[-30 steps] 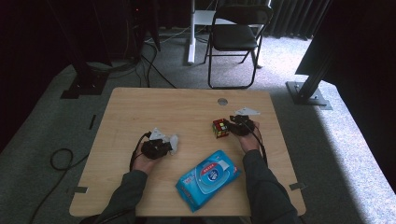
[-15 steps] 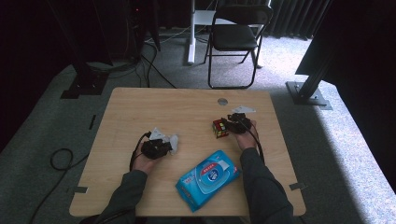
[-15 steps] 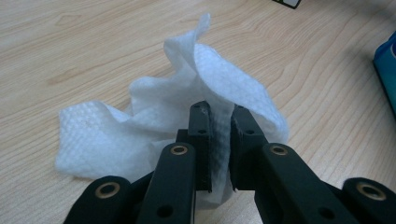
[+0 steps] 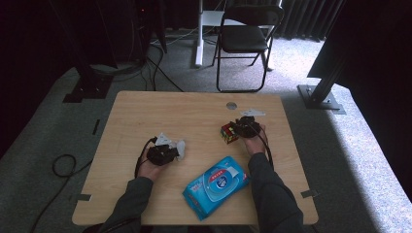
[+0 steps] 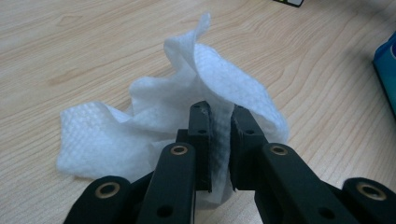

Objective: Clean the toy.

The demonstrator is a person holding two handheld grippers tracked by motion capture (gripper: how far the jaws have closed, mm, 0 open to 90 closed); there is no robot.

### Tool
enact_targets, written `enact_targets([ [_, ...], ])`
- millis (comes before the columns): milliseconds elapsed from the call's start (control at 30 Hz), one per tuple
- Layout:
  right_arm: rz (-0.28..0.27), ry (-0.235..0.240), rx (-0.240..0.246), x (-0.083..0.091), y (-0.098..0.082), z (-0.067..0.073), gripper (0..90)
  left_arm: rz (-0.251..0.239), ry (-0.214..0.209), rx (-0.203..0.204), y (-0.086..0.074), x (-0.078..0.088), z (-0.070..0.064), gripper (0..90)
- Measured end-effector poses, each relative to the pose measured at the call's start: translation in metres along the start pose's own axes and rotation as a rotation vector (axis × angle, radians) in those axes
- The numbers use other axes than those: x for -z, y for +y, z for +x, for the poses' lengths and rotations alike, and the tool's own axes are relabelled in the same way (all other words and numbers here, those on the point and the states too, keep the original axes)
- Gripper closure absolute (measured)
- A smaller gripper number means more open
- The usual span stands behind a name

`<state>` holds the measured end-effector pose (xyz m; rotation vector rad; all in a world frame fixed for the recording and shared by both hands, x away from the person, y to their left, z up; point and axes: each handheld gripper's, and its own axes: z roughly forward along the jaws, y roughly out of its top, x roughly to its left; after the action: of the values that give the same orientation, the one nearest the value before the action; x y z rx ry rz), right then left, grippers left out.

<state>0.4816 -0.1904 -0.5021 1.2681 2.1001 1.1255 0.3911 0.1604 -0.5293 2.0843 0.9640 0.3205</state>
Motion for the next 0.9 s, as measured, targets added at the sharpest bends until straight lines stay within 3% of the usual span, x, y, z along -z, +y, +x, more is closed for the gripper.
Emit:
enact_targets([
  [700,0.010,-0.029,-0.034,0.009,-0.003,-0.002,67.4,-0.002,0.001,0.000,0.000,0.001,0.000,81.3],
  [900,0.010,-0.016,-0.049,0.015,-0.007,-0.002,67.4,0.002,0.000,-0.004,0.000,-0.001,-0.001,81.2],
])
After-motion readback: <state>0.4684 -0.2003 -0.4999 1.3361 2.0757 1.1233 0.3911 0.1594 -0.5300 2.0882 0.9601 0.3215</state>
